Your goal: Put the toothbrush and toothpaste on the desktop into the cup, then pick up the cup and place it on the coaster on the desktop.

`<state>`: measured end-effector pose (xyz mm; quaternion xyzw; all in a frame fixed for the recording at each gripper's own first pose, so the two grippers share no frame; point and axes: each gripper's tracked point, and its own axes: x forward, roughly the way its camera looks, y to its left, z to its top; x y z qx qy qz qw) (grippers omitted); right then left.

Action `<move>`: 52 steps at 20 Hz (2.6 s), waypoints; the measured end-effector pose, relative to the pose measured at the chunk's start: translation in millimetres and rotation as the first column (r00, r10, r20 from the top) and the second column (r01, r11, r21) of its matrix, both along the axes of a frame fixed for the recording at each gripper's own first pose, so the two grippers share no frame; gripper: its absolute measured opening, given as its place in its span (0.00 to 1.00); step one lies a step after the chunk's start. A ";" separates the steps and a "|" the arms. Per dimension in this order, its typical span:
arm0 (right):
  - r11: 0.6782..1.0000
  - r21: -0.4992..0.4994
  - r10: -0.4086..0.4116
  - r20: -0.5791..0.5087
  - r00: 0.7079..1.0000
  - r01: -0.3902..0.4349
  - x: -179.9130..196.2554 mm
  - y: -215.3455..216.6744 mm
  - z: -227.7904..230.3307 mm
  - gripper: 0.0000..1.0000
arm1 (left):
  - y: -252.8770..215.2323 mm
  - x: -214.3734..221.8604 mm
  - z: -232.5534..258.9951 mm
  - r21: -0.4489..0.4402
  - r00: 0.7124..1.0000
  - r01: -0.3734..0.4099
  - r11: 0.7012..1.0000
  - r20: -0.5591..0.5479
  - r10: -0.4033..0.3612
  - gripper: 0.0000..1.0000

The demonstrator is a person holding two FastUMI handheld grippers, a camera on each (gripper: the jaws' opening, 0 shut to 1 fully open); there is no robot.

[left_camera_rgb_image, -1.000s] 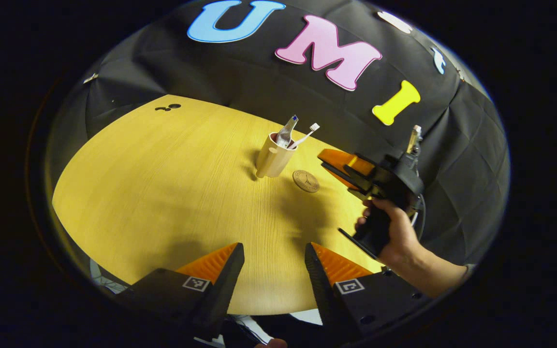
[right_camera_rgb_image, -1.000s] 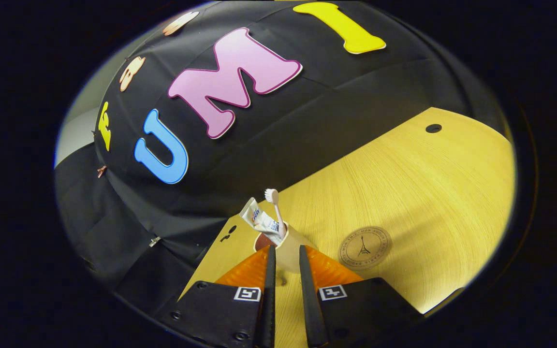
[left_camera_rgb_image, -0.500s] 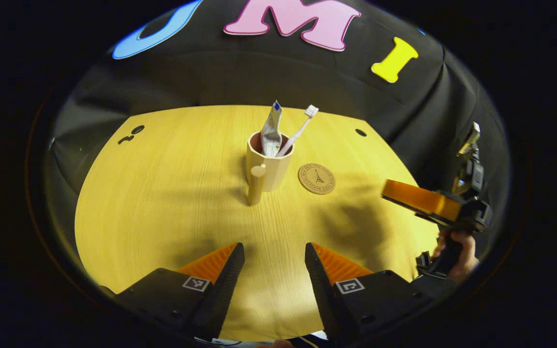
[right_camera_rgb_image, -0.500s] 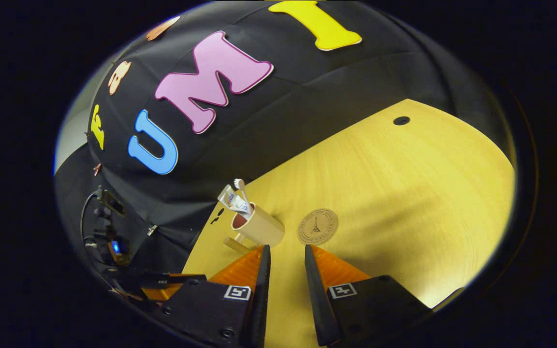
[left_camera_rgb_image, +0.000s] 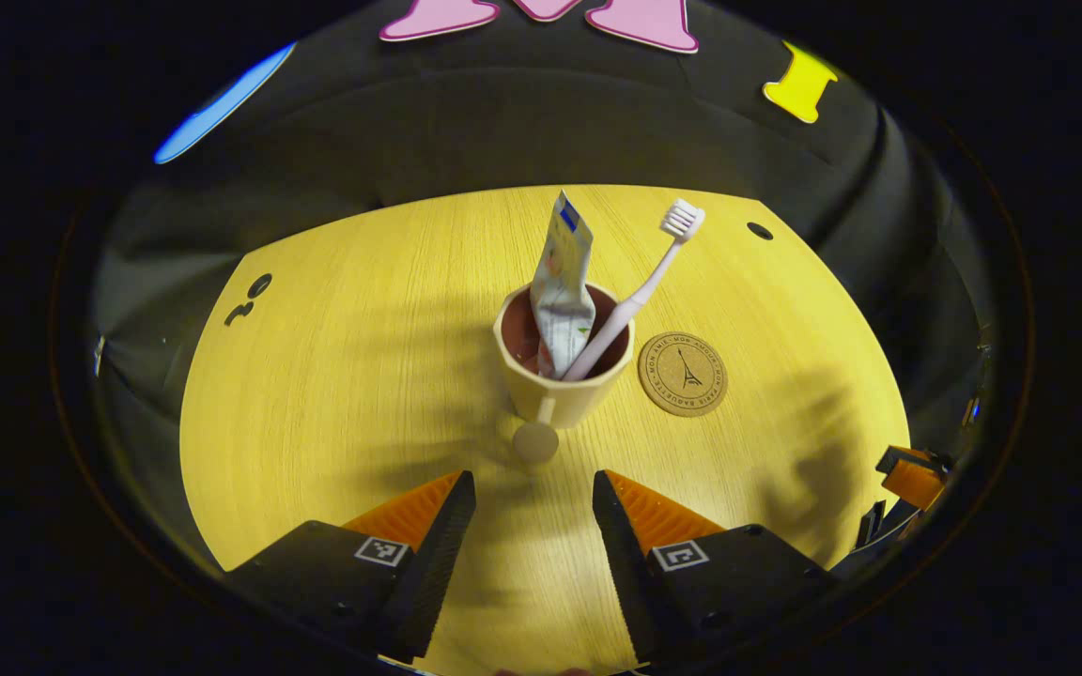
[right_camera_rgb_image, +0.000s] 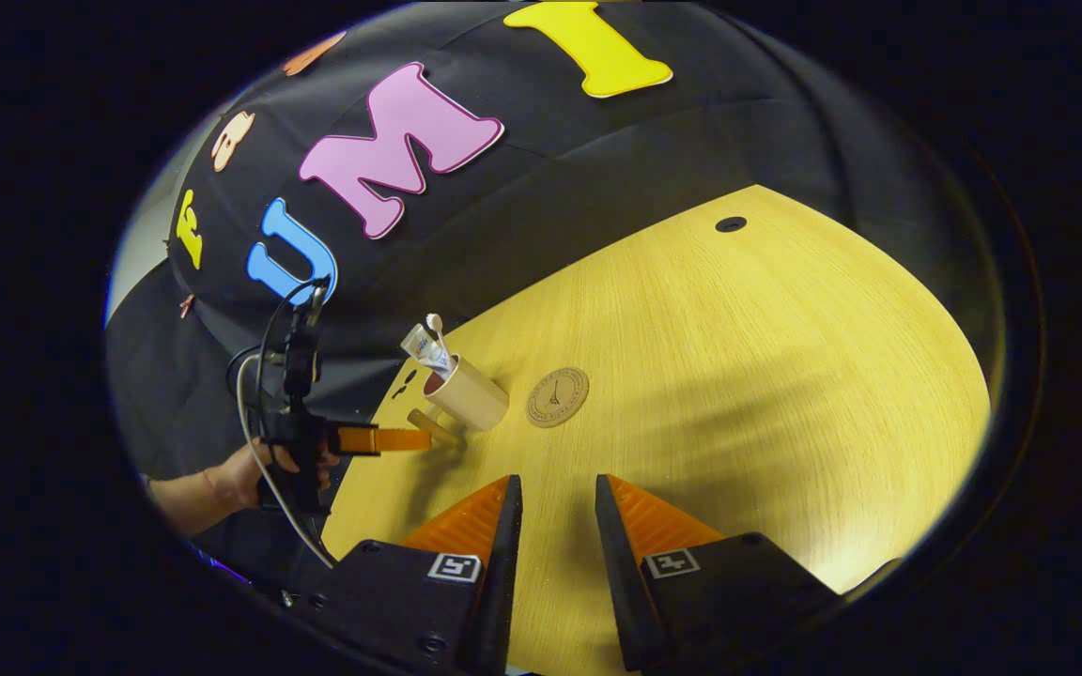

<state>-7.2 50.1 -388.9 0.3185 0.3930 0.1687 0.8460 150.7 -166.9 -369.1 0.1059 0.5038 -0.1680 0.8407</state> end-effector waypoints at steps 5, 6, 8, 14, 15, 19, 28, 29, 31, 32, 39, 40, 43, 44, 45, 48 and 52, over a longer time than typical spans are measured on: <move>1.000 -0.008 0.007 -0.005 1.000 -0.007 -15.1 -16.9 4.9 0.48 | -2.1 28.2 -25.9 0.066 0.997 0.031 0.997 -0.069 -0.026 0.76; 1.000 -0.010 -0.001 -0.004 1.000 0.001 -15.2 -21.3 4.7 0.48 | 1.1 30.9 -30.8 0.088 0.996 0.034 0.996 -0.080 -0.027 0.76; 1.000 -0.014 -0.026 -0.015 1.000 0.026 -15.9 -31.6 2.0 0.48 | 2.6 36.5 -38.4 0.115 0.994 0.058 0.992 -0.098 -0.047 0.75; 0.996 -0.022 -0.086 -0.054 0.995 0.085 -25.1 -49.2 -9.5 0.48 | -6.4 38.4 -46.9 0.150 0.982 0.143 0.978 -0.144 -0.122 0.62; 0.996 -0.020 -0.093 -0.061 0.994 0.092 -27.0 -49.7 -9.9 0.48 | -9.7 37.5 -47.3 0.144 0.980 0.154 0.977 -0.151 -0.132 0.59; 0.995 -0.023 -0.097 -0.063 0.993 0.096 -29.2 -47.6 -8.3 0.48 | -16.3 34.6 -46.5 0.109 0.979 0.146 0.983 -0.161 -0.128 0.32; 0.997 -0.013 -0.080 -0.056 0.995 0.080 -28.2 -39.1 -2.3 0.48 | -19.2 26.8 -33.7 0.053 0.988 0.122 0.991 -0.103 -0.116 0.27; 0.997 -0.012 -0.081 -0.054 0.995 0.081 -27.8 -39.0 -1.9 0.48 | -21.7 26.6 -28.5 0.047 0.988 0.131 0.990 -0.093 -0.126 0.27; 0.997 -0.011 -0.081 -0.052 0.995 0.081 -26.2 -40.3 -0.4 0.48 | -28.7 24.7 -22.6 0.039 0.987 0.145 0.989 -0.079 -0.142 0.31; 0.996 -0.009 -0.084 -0.051 0.995 0.084 -25.9 -41.3 1.1 0.48 | -31.4 22.8 -18.6 0.036 0.986 0.151 0.988 -0.073 -0.148 0.27; 0.996 -0.007 -0.093 -0.041 0.995 0.092 -28.1 -50.3 7.0 0.48 | -70.5 8.8 -17.0 0.028 0.974 0.218 0.976 -0.078 -0.215 0.27; 0.996 -0.009 -0.093 -0.039 0.995 0.093 -29.7 -52.8 7.0 0.48 | -76.0 8.6 -17.9 0.029 0.972 0.225 0.974 -0.079 -0.222 0.27; 0.994 -0.014 -0.108 -0.042 0.993 0.107 -31.7 -61.6 6.6 0.48 | -91.5 6.3 -20.1 0.036 0.965 0.252 0.967 -0.082 -0.249 0.27; 0.993 -0.013 -0.116 -0.044 0.992 0.115 -32.3 -64.3 6.4 0.48 | -96.9 5.3 -20.5 0.040 0.963 0.262 0.964 -0.081 -0.258 0.27; 0.992 -0.013 -0.124 -0.046 0.991 0.123 -32.6 -67.0 5.7 0.48 | -102.7 4.8 -21.4 0.041 0.960 0.272 0.961 -0.081 -0.268 0.27; 0.990 -0.019 -0.143 -0.051 0.988 0.142 -35.8 -77.1 4.0 0.48 | -120.0 2.2 -24.7 0.050 0.951 0.303 0.952 -0.081 -0.299 0.27; 0.986 -0.019 -0.169 -0.059 0.984 0.168 -40.5 -93.0 2.3 0.48 | -135.5 1.4 -32.0 0.063 0.942 0.332 0.941 -0.083 -0.326 0.27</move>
